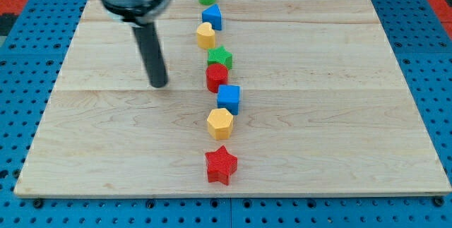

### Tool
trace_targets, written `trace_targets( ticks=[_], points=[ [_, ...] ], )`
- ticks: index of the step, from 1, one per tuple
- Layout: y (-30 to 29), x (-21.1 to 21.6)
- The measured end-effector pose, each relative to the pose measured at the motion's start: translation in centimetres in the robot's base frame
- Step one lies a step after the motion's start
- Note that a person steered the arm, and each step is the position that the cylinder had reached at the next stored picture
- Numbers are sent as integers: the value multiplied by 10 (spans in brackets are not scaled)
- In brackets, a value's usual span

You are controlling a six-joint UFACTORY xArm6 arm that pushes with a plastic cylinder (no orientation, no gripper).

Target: Slide the green star closer to the red circle

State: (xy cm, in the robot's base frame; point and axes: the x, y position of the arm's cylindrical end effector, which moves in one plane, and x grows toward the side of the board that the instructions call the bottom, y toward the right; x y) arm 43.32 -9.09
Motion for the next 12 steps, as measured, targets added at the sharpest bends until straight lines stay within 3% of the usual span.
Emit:
trace_targets(
  ticks=[1, 3, 4, 5, 12],
  points=[
    [43, 2],
    [37, -11],
    [125, 3],
    [166, 3],
    [16, -20]
  ],
)
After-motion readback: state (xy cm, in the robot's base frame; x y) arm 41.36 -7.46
